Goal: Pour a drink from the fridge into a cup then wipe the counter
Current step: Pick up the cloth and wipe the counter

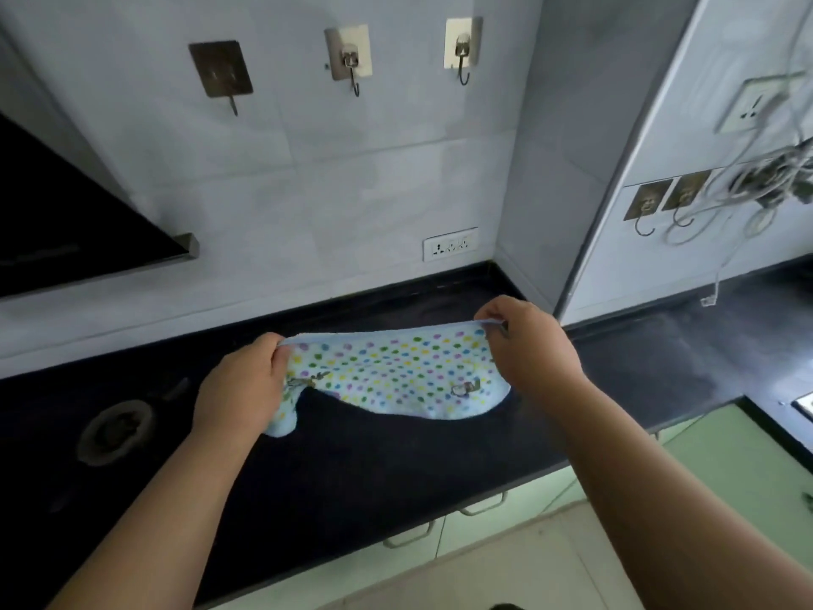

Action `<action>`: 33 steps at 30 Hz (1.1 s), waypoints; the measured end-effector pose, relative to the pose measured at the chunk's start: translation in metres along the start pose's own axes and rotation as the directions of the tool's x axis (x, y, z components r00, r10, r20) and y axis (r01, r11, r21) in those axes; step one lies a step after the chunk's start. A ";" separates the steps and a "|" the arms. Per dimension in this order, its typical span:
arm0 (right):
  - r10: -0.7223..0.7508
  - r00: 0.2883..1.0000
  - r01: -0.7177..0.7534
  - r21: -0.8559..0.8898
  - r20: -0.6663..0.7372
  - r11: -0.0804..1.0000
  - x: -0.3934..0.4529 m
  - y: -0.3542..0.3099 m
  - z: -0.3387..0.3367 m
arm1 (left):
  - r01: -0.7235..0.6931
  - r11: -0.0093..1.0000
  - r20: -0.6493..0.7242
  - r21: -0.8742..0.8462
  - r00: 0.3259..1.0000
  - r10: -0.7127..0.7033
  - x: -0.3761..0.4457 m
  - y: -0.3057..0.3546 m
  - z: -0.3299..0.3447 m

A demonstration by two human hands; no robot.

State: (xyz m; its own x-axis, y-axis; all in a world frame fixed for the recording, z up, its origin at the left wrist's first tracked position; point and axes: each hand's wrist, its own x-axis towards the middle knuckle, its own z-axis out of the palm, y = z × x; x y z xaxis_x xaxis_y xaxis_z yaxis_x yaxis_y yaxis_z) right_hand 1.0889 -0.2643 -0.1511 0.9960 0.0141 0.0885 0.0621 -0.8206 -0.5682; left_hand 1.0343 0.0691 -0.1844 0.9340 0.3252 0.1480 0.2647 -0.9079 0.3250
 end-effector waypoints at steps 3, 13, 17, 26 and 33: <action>0.029 0.999 -0.025 0.115 -0.031 0.993 0.005 -0.004 0.004 | 0.056 0.990 -0.018 0.132 0.998 -0.054 0.010 -0.005 -0.009; 0.019 0.999 -0.004 0.379 -0.038 0.926 0.036 -0.009 0.004 | 0.228 0.850 -0.071 -0.474 0.953 -0.295 0.006 -0.002 0.009; -0.013 0.995 0.037 0.250 -0.094 0.967 0.040 0.005 0.001 | 0.209 0.949 -0.194 -0.235 0.947 -0.257 -0.008 0.000 0.005; 0.019 1.000 -0.019 0.252 0.005 0.967 0.063 0.029 0.017 | 0.305 0.941 0.083 -0.145 0.952 -0.296 0.007 -0.001 0.019; 0.157 0.987 -0.162 0.308 0.040 0.938 0.057 0.051 0.033 | 0.334 0.939 0.009 -0.079 0.942 -0.334 -0.001 0.005 0.034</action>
State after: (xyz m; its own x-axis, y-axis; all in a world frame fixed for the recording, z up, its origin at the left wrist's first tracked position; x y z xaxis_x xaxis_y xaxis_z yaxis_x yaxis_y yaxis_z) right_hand 1.1512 -0.2866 -0.2019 0.9951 -0.0921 -0.0351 -0.0833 -0.5960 -0.7987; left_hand 1.0425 0.0552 -0.2145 0.7938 0.6078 0.0225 0.5417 -0.7234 0.4281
